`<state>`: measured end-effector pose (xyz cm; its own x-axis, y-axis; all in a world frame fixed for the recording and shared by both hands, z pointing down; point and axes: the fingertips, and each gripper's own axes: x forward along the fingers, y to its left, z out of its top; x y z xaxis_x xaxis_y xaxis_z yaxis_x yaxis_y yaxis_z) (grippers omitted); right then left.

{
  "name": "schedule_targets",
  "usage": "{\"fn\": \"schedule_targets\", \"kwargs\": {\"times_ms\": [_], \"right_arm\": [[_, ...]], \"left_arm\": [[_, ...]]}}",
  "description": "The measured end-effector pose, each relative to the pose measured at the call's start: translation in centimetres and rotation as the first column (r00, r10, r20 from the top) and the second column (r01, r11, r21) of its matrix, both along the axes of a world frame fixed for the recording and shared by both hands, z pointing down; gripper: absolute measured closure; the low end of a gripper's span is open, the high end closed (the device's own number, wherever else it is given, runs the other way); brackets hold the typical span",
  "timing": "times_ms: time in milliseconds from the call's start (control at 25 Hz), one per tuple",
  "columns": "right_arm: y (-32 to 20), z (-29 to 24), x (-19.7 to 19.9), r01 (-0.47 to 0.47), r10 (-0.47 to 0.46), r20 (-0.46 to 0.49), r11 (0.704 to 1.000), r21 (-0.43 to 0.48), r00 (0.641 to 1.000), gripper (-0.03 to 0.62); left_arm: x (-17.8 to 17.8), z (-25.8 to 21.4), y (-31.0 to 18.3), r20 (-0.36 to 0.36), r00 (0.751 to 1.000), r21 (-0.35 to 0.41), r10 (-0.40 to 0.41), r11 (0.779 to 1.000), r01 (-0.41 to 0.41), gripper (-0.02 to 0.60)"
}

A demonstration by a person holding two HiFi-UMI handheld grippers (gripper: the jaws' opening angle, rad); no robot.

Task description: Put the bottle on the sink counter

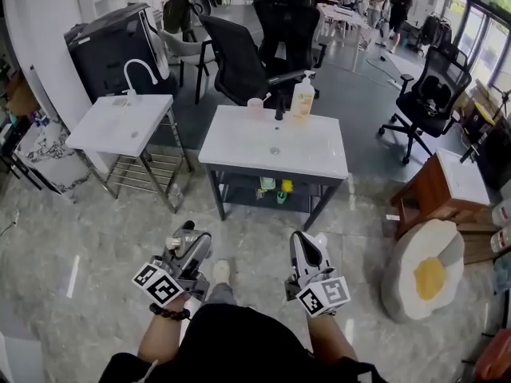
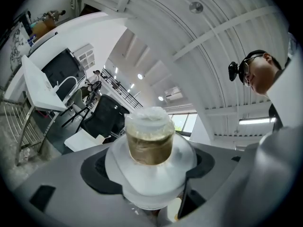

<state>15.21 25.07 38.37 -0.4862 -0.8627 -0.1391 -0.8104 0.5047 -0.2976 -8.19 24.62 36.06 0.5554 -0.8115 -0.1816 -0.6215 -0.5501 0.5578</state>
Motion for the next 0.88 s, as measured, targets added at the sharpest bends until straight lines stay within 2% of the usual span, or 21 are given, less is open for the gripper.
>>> {"fn": "schedule_targets", "kwargs": {"times_ms": [160,400,600,880], "right_arm": [[-0.8,0.2,2.6,-0.069,0.068,-0.006,0.998,-0.004,0.998,0.563],[-4.3,1.9,5.0,-0.161,0.159,-0.027,0.985,-0.070,0.987,0.563],[-10.2,1.9,3.3,-0.172,0.168,-0.055,0.982,-0.079,0.984,0.563],[-20.5,0.9,-1.6,-0.131,0.125,-0.091,0.990,-0.055,0.988,0.563]], "left_arm": [[2.0,0.6,-2.7,0.024,0.998,-0.009,0.050,0.999,-0.050,0.227],[4.3,2.4,-7.7,-0.031,0.988,-0.029,0.154,0.987,-0.155,0.227],[3.6,2.9,-13.4,-0.042,0.982,-0.019,0.182,0.983,-0.183,0.227],[-0.8,2.4,-22.7,-0.005,0.987,0.016,0.163,0.987,-0.163,0.227]]}}
